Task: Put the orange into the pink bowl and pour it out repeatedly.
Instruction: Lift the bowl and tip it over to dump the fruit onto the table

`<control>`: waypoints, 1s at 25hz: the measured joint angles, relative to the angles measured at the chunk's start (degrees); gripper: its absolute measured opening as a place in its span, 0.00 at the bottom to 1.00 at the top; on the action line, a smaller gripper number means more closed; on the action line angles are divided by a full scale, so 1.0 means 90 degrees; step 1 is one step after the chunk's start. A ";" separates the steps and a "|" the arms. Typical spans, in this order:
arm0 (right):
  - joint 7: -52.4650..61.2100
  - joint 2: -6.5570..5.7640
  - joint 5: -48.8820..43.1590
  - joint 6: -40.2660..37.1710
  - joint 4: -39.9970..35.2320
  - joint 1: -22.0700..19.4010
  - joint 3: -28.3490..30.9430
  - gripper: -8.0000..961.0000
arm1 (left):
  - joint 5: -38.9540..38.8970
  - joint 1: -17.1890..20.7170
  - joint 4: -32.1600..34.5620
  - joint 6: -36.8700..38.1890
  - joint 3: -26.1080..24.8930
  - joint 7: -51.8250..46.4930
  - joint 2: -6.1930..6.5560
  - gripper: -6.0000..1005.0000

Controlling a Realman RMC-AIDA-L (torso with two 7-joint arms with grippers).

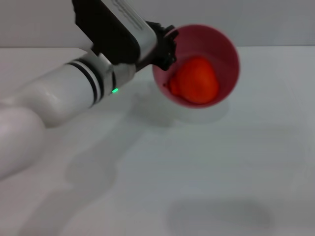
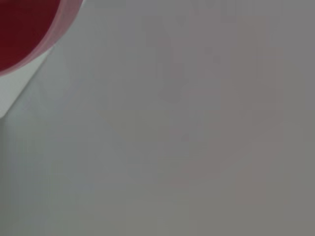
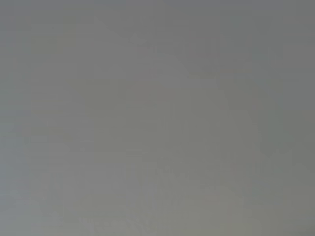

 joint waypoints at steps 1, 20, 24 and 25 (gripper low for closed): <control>0.0001 0.0001 0.0002 -0.0004 0.0009 0.0010 -0.0022 0.62 | 0.0000 0.0009 -0.0025 -0.0202 0.0117 0.0077 0.0000 0.05; 0.0030 0.0008 0.0015 -0.0158 0.0048 0.0231 -0.0454 0.62 | 0.0000 -0.0116 -0.1398 -0.5314 0.2472 0.1154 -0.0068 0.05; 0.0085 0.0016 0.0015 -0.0242 0.0062 0.0277 -0.0478 0.62 | 0.0000 -0.0135 -0.1508 -0.5752 0.2592 0.1144 -0.0068 0.05; 0.0092 0.0016 0.0015 -0.0272 0.0065 0.0283 -0.0493 0.62 | 0.0000 -0.0136 -0.1536 -0.5883 0.2638 0.1138 -0.0069 0.05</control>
